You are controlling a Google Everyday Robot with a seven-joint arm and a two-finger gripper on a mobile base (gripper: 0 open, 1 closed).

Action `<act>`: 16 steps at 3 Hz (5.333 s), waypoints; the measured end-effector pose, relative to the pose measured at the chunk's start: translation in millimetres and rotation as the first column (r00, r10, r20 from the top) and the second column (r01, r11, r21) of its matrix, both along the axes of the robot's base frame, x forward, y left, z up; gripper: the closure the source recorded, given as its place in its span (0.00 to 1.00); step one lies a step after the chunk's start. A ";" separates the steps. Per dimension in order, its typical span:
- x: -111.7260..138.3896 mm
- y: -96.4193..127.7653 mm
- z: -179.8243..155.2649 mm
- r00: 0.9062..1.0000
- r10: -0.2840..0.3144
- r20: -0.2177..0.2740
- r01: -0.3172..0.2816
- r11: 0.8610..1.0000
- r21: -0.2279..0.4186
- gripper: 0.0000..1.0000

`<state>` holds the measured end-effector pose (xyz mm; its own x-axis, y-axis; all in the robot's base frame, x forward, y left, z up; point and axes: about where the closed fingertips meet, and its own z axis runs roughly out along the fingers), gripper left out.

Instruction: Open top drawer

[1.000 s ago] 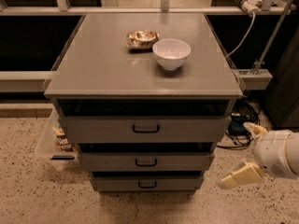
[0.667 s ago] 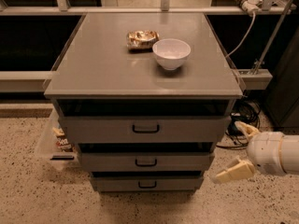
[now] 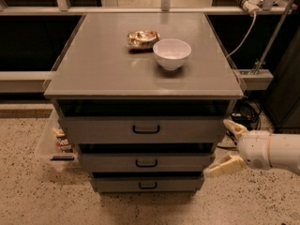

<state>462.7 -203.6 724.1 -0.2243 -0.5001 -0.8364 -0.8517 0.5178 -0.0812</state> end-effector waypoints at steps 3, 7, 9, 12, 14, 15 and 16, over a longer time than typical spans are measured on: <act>51.2 32.5 -16.7 0.995 0.102 -0.007 -0.102 0.995 -0.005 0.00; 73.9 17.3 -23.4 0.999 0.023 -0.048 -0.029 0.991 -0.133 0.00; 92.0 -8.5 -36.2 0.998 -0.030 -0.047 0.023 0.989 -0.146 0.00; 106.5 -5.8 -33.0 0.999 -0.023 -0.030 0.019 0.992 -0.125 0.00; 94.5 9.6 -45.9 0.993 0.006 -0.121 -0.012 0.999 -0.047 0.00; 89.6 21.2 -42.2 0.980 0.057 -0.192 -0.069 0.996 -0.055 0.00; 76.1 26.3 -41.2 0.963 0.091 -0.255 -0.110 0.992 -0.061 0.00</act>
Offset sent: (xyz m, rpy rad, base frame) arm 0.0590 0.0362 -0.0210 0.0021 0.0112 0.1190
